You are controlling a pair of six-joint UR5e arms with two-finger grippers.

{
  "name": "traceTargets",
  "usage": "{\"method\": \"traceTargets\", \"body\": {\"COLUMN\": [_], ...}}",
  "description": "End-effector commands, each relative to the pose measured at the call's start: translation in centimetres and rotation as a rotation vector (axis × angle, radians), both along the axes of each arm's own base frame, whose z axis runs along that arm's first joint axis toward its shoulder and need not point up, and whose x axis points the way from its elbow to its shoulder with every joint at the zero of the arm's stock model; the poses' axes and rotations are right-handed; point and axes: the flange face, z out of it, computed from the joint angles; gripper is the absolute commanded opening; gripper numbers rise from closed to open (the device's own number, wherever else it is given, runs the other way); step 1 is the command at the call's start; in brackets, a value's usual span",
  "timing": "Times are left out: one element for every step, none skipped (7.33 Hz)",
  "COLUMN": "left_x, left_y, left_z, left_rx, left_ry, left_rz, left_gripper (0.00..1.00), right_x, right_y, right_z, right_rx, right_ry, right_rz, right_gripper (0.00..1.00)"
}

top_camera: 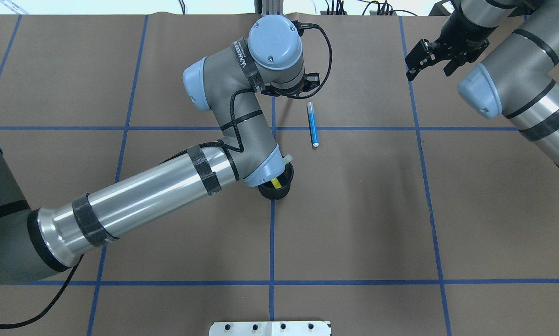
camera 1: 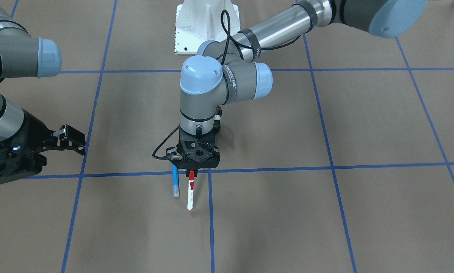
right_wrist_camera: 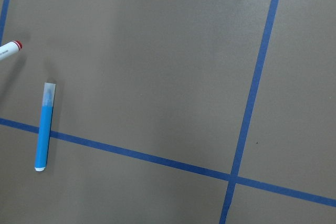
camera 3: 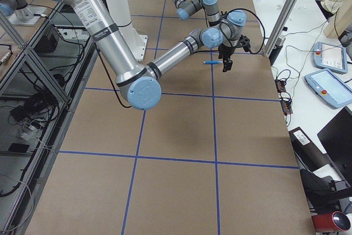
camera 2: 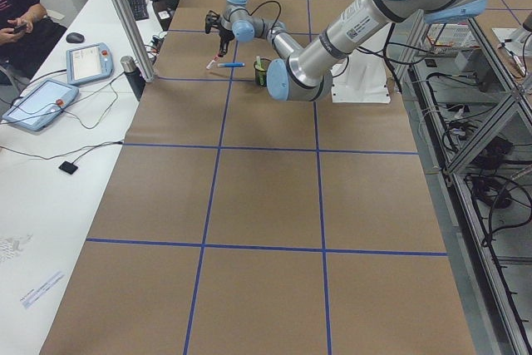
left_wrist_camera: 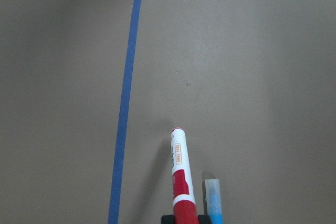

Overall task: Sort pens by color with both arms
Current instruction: 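Lower the red-capped marker beside the blue highlighter and open the left gripper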

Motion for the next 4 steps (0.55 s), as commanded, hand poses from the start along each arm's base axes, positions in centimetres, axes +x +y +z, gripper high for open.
{"method": "traceTargets", "body": {"left_x": [0.5, 0.47, 0.62, 0.65], "left_y": [0.6, 0.63, 0.84, 0.98], "left_z": [-0.08, -0.15, -0.2, -0.34], "left_rx": [0.003, 0.004, 0.006, 0.022], "left_ry": [0.001, 0.002, 0.001, -0.003], "left_rz": [0.01, 0.011, 0.015, 0.027], "left_gripper": [0.31, 0.34, 0.38, 0.4], "right_x": [0.0, 0.0, -0.01, -0.03], "right_y": [-0.01, -0.01, -0.03, -0.05], "right_z": [-0.11, -0.11, -0.21, -0.31], "right_rx": [0.001, 0.001, 0.001, 0.002], "right_ry": [0.0, 0.0, -0.001, -0.002], "right_rz": [0.0, 0.0, 0.001, 0.001], "right_gripper": [0.98, 0.98, 0.98, 0.98]}}
